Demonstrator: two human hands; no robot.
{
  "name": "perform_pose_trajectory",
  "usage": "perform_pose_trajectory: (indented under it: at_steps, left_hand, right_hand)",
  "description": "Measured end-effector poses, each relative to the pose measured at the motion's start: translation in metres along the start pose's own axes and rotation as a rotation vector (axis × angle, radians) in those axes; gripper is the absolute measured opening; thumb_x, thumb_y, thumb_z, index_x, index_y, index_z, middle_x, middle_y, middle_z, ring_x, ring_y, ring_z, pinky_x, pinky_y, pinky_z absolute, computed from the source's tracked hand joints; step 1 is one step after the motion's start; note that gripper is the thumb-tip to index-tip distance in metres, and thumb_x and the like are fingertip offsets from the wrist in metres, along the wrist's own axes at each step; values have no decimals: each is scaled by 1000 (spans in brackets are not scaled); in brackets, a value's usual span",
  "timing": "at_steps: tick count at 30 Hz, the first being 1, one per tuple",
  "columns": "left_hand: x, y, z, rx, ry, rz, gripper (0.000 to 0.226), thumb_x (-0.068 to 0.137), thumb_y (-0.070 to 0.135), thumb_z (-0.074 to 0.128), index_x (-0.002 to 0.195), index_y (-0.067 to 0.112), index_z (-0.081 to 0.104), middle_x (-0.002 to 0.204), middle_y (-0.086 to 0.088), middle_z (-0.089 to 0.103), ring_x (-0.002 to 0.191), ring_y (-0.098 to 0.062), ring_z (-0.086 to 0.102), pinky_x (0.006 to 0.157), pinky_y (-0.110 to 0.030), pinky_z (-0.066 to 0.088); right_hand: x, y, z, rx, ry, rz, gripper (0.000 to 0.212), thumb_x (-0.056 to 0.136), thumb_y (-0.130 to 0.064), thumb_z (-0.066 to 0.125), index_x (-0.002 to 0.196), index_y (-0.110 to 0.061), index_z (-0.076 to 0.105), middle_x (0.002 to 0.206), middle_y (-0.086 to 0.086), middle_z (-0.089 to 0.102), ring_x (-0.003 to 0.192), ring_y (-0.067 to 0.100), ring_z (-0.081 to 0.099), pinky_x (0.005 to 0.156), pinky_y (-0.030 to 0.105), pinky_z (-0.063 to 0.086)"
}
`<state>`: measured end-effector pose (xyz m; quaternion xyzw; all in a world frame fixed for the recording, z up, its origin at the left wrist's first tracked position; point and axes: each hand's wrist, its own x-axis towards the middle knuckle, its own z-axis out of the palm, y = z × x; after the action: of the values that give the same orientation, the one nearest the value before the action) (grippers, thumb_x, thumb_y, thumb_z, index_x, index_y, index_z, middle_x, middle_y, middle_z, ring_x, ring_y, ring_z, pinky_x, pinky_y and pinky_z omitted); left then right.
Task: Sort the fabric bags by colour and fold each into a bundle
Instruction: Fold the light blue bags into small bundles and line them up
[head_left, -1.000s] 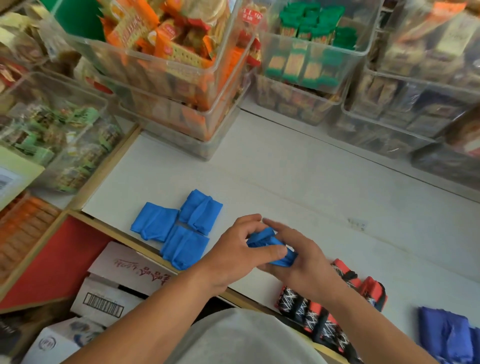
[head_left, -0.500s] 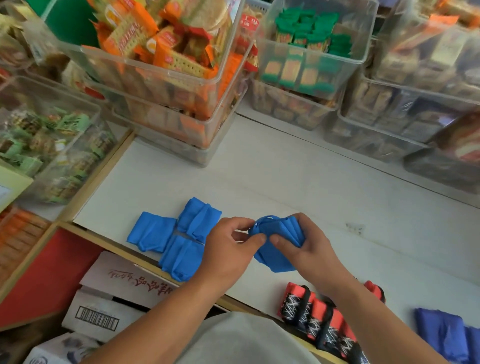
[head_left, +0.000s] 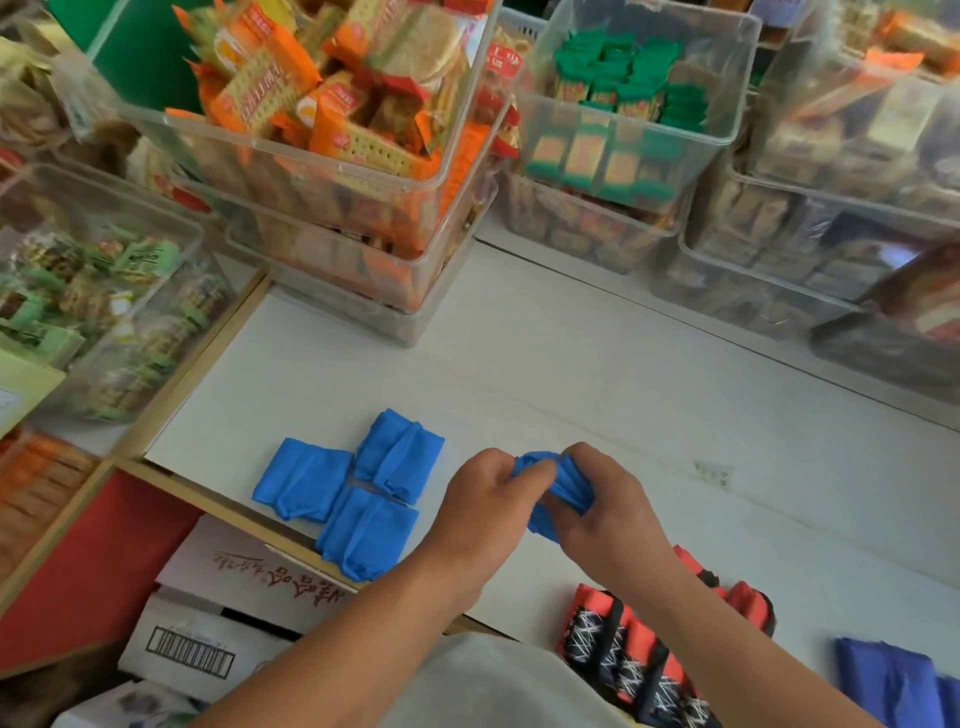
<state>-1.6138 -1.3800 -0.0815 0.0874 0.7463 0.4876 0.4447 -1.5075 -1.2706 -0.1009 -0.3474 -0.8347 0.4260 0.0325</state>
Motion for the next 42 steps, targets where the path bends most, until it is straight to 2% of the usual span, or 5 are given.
perform_pose_trajectory:
  at_steps: [5, 9, 13, 32, 42]
  left_hand:
    - [6, -6, 2, 50, 26, 5, 35, 84, 44, 80, 97, 17, 63, 96, -2, 72, 89, -13, 71, 82, -40, 61]
    - [14, -13, -12, 45, -7, -38, 29, 88, 43, 77, 100, 19, 65, 100, 0, 74, 94, -10, 72, 83, -30, 60]
    - [16, -19, -17, -128, -129, -40, 26, 90, 31, 79, 109, 17, 68, 105, 2, 77, 105, -11, 72, 99, -35, 57]
    - [16, -32, -32, -102, -362, -64, 25, 82, 10, 85, 89, 15, 62, 90, 4, 72, 94, -7, 66, 92, -26, 52]
    - [24, -30, -26, -207, -227, -29, 18, 83, 8, 84, 87, 10, 67, 89, -8, 71, 87, -14, 68, 82, -23, 57]
  right_hand:
    - [2, -2, -3, 190, -106, 92, 16, 83, -13, 70, 85, -25, 59, 76, -2, 61, 69, 15, 54, 59, 33, 46]
    - [0, -2, -23, 629, -358, 217, 28, 95, -35, 62, 115, -23, 75, 110, 11, 72, 97, 34, 65, 73, 38, 48]
    - [4, 3, -23, 695, -289, 213, 28, 108, -23, 51, 111, -11, 77, 110, 15, 72, 81, 29, 64, 57, 35, 45]
    - [12, 20, -16, 668, -544, 283, 17, 93, -23, 71, 92, -8, 63, 83, 17, 68, 70, 28, 57, 70, 37, 49]
    - [11, 24, -4, 996, -478, 380, 35, 82, -23, 79, 101, 0, 60, 94, 21, 64, 83, 32, 57, 75, 42, 45]
